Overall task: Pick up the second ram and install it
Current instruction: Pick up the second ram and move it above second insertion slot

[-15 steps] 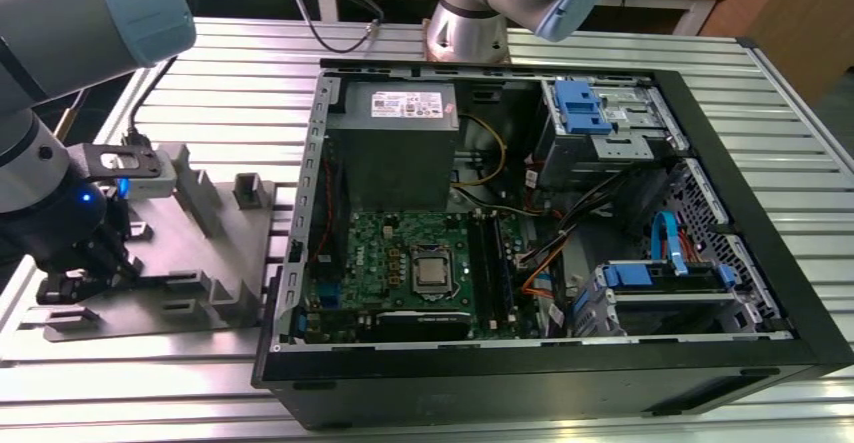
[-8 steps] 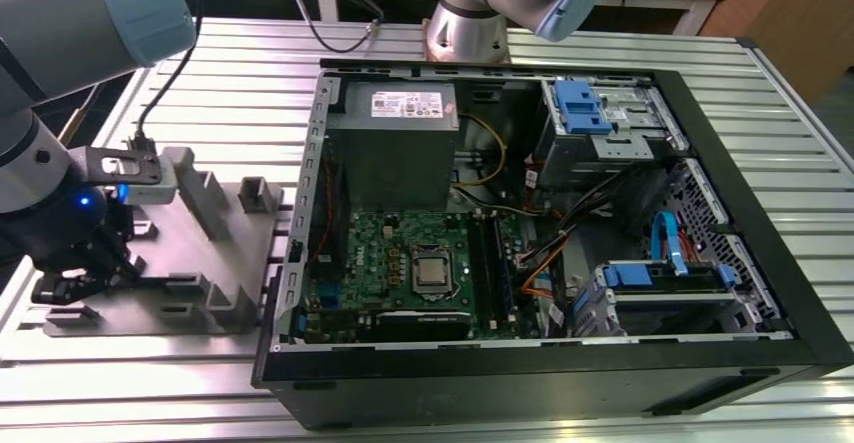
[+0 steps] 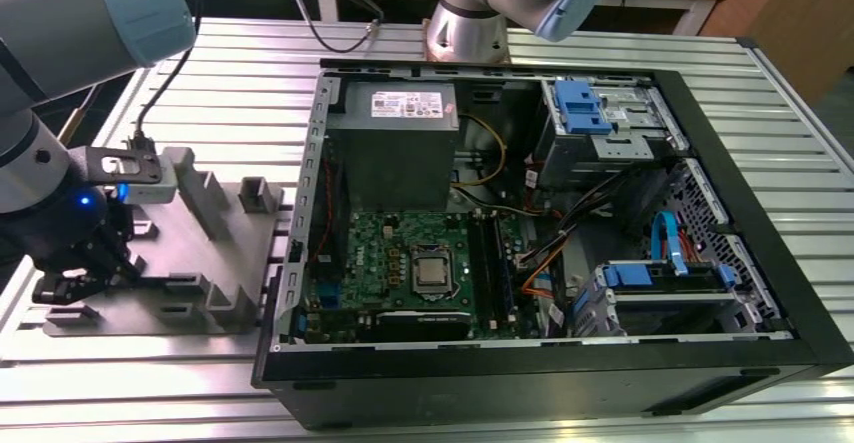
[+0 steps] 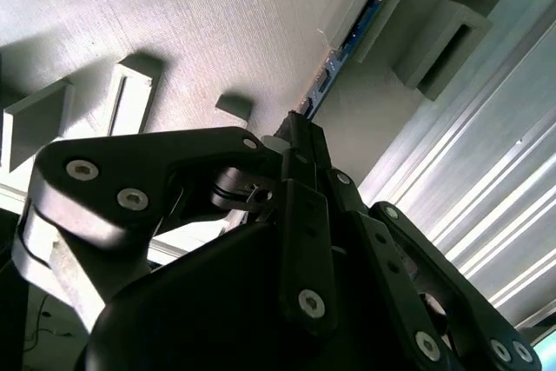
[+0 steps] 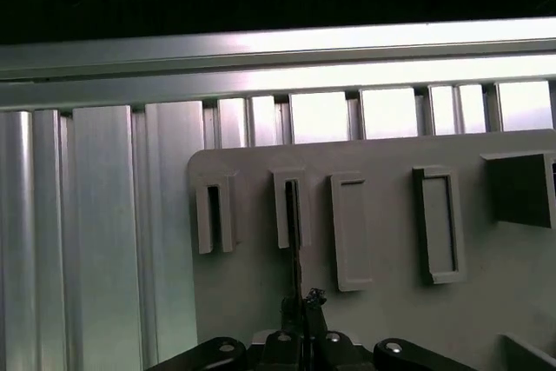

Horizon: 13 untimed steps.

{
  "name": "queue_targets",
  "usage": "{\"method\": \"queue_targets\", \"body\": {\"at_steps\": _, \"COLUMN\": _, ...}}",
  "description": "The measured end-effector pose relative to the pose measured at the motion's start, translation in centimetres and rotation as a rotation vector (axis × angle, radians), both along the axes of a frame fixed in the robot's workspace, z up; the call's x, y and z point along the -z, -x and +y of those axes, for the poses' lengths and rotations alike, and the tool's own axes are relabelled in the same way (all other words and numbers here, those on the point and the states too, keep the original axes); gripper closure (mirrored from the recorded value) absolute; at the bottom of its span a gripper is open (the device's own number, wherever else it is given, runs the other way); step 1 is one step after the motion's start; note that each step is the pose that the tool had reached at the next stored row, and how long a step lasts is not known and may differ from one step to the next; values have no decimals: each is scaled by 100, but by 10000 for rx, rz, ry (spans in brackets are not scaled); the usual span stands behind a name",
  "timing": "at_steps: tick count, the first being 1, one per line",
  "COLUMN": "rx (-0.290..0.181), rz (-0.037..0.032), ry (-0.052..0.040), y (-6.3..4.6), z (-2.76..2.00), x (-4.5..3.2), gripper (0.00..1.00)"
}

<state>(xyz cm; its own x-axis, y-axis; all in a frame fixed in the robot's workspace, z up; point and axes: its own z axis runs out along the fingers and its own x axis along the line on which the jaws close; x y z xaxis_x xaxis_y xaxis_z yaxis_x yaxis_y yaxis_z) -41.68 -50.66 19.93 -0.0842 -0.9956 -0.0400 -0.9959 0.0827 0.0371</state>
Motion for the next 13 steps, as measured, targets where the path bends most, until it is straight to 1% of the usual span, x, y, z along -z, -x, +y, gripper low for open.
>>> {"method": "queue_targets", "body": {"at_steps": 13, "rx": -26, "rz": 0, "ry": 0, "y": 0, "z": 0, "x": 0, "gripper": 91}}
